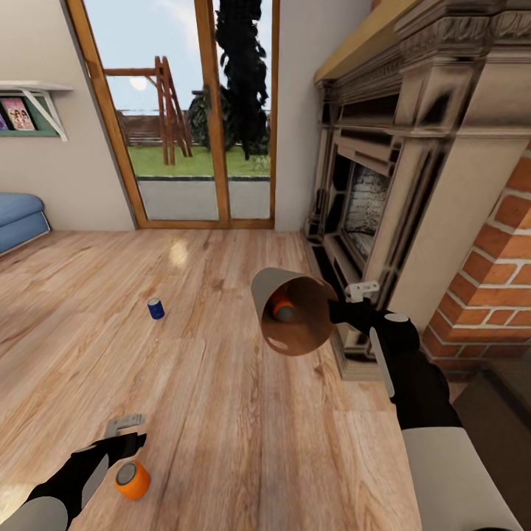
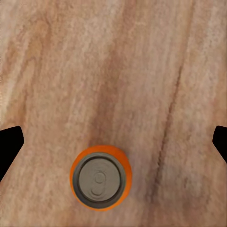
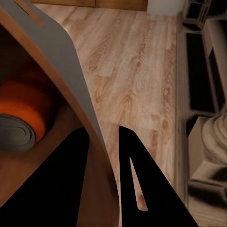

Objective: Put the three can of soda from the living room inside the tash can in the kitchen.

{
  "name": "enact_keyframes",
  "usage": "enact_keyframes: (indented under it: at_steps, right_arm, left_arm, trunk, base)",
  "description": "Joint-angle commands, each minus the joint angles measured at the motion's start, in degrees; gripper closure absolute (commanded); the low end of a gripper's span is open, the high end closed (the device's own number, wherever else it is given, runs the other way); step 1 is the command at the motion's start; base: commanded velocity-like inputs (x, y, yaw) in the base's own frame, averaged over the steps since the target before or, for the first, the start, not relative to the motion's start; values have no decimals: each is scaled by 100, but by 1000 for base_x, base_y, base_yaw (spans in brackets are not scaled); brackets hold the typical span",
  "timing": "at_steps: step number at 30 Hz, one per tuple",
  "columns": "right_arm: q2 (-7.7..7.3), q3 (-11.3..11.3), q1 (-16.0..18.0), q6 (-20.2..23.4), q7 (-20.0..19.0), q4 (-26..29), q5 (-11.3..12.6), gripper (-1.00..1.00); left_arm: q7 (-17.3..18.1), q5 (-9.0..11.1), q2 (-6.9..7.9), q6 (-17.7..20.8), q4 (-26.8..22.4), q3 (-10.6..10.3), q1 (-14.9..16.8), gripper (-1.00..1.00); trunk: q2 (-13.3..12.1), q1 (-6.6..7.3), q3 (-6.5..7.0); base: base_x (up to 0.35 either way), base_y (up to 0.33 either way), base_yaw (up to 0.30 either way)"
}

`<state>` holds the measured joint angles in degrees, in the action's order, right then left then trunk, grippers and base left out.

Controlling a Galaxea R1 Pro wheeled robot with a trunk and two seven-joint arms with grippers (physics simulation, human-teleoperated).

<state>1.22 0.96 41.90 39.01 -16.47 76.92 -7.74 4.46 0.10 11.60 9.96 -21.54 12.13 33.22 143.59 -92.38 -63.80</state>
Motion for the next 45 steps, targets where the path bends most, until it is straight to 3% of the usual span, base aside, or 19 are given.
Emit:
enact_keyframes:
  at_steps: [1,25,35,45]
  right_arm:
    - [1,-3,-12,5,-15,7,72,100]
    - [-1,9,-66,-8,-14,0,62,100]
    - [-7,9,-108,-10,-15,-1,36,100]
    - [-1,6,-112,-8,-14,-1,35,100]
  left_arm:
    - [1,-1,0,3,1,0,0,-100]
    - [5,7,0,-21,1,0,0,-100]
    - [9,-4,-119,-18,1,0,0,-100]
    - [11,-3,-130,-12,1,0,0,-100]
  trunk:
    - [1,1,1]
    - [1,1,1]
    - [14,-25,-221]
    - [27,-51,-442]
  base:
    - [8,49,0]
    - [42,56,0]
    - [0,0,0]
    - [0,0,0]
